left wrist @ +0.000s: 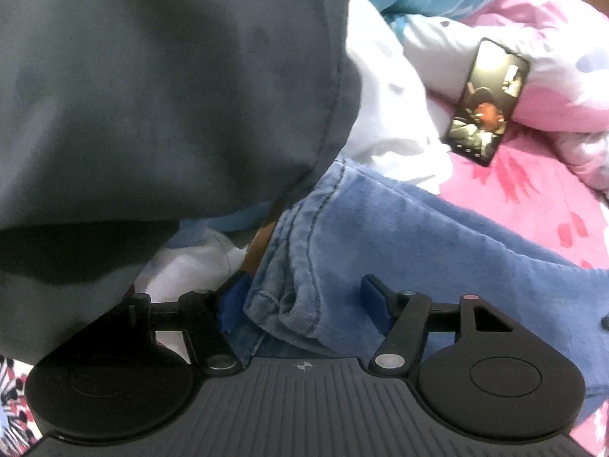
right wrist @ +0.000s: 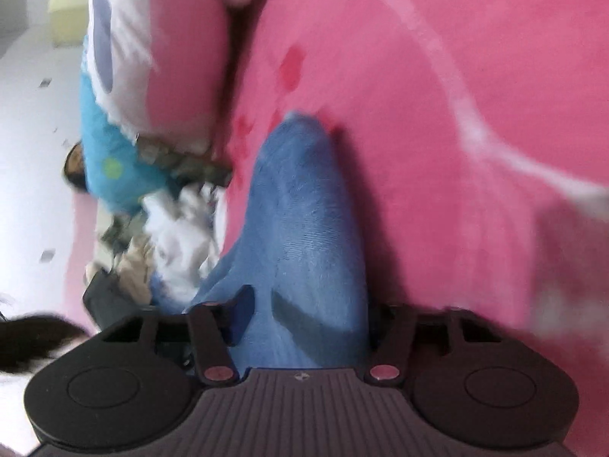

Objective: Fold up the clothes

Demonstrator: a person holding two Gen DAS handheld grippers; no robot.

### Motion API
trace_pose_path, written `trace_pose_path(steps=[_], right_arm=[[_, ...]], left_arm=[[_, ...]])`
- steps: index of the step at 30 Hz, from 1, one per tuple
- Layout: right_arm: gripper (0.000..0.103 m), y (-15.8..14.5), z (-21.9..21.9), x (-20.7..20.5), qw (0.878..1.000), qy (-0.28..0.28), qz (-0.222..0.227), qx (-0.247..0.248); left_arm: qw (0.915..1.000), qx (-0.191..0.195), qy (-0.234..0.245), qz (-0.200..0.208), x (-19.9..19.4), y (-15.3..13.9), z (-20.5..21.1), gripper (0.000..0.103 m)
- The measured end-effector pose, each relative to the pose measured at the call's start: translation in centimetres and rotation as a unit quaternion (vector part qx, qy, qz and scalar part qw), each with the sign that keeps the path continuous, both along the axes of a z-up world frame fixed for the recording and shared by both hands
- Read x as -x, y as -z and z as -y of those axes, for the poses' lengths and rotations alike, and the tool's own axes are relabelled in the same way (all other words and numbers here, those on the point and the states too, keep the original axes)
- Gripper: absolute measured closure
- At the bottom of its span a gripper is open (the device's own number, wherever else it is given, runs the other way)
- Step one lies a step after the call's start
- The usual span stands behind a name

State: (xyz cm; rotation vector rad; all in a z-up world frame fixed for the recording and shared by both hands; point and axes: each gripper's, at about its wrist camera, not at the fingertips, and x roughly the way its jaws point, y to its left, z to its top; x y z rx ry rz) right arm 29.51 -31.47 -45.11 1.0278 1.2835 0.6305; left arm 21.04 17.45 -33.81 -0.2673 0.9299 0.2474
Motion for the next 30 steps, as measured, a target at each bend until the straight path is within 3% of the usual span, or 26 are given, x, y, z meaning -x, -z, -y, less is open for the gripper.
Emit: trace_pose_path(steps=[3, 6, 9, 14, 18, 20, 24, 26, 30], right_arm=[[0.087, 0.1, -0.5, -0.6, 1.0, -0.021, -0.006, -0.009], [0.094, -1.3, 0.8, -0.1, 0.999, -0.023, 0.009, -0.039], [0.095, -2.1, 2.7, 0.3, 0.997, -0.015, 0.007, -0.072], [0.095, -2.7, 8.2, 1.2, 0.998, 0.006, -0.009, -0.065], [0.095, -4.7, 14.6, 2.2, 1.0, 0.005, 0.0, -0.018], [0.094, -5.4, 18.2, 2.4, 1.0, 0.006, -0.003, 0.019], [0.07, -5.9, 21.8, 2.2, 0.994, 0.02, -0.024, 0.102], [0.068, -6.8, 23.1, 2.7, 0.99, 0.043, -0.025, 0.134], [0.071, -11.9, 24.2, 5.2, 0.968, 0.118, 0.065, 0.212]], left_arm=[[0.9998, -0.011, -0.014, -0.007, -0.6, 0.3, 0.6, 0.038], [0.9994, -0.024, -0.022, -0.015, -0.5, 0.1, 1.5, 0.038], [0.9992, -0.026, -0.019, -0.024, -0.2, 0.0, 3.3, 0.038], [0.9994, -0.003, 0.008, -0.034, 0.4, 0.1, 8.6, 0.038], [0.9979, 0.019, 0.052, -0.033, 0.7, 0.4, 14.1, 0.038], [0.9964, 0.006, 0.079, -0.03, 0.7, 0.7, 17.1, 0.038], [0.9926, -0.049, 0.109, -0.022, 0.5, 0.3, 20.8, 0.037], [0.9922, -0.065, 0.106, -0.012, 0.5, -0.9, 20.7, 0.038], [0.9865, -0.113, 0.113, 0.037, 0.4, -3.9, 21.0, 0.038]])
